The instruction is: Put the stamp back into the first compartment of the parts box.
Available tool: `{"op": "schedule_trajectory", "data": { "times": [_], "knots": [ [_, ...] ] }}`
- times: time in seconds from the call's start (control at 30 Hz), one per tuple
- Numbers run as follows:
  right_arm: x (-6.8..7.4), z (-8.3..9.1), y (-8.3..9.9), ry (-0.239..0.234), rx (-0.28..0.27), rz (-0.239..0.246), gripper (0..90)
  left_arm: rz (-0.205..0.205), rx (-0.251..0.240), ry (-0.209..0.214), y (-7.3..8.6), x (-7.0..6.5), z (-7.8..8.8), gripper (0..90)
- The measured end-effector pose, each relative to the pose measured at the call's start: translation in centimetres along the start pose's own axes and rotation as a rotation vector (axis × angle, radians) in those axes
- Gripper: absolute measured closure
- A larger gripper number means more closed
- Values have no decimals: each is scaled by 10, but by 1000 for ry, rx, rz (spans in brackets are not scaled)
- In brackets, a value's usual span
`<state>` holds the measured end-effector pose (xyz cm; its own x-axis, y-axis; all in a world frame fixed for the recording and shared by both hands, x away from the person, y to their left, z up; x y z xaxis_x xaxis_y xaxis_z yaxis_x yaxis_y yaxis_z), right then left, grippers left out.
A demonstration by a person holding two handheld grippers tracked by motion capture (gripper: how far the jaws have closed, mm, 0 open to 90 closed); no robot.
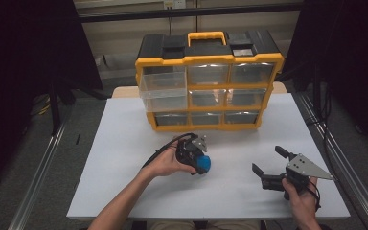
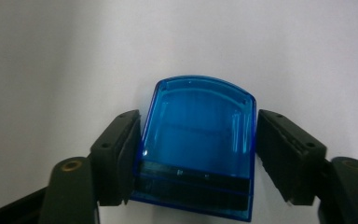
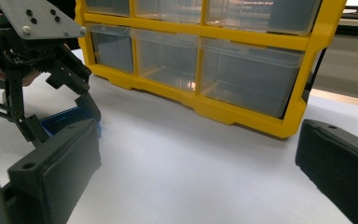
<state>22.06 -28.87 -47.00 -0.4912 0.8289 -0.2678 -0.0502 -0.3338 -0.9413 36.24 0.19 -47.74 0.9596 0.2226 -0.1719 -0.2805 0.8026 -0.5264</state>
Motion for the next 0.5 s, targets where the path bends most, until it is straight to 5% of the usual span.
{"op": "schedule_trajectory", "data": {
  "times": [0.13, 0.17, 0.27, 0.5],
  "knots": [
    [0, 0, 0, -2, 1, -3, 0, -9, 1, 2, -1, 0, 1, 382],
    [0, 0, 0, -3, 1, -3, 0, -8, 35, 38, -1, 1, 3, 393],
    [0, 0, 0, -4, 0, -2, 0, -4, -2, 10, 0, -1, 1, 409],
    [0, 0, 0, -6, 2, -3, 0, 4, -4, 4, 0, -2, 1, 413]
  ]
}}
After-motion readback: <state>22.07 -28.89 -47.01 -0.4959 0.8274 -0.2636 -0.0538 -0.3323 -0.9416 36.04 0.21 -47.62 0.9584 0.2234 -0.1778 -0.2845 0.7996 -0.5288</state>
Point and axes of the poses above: each handheld gripper's, and its own axes: z roughly backward along the jaws, y roughly out of its underside, x roughly to its left, the point moved 1 cm from there along -z, roughly forward along the jaws, and after that the axes turned 15 degrees about z, right-handed, at the moved point
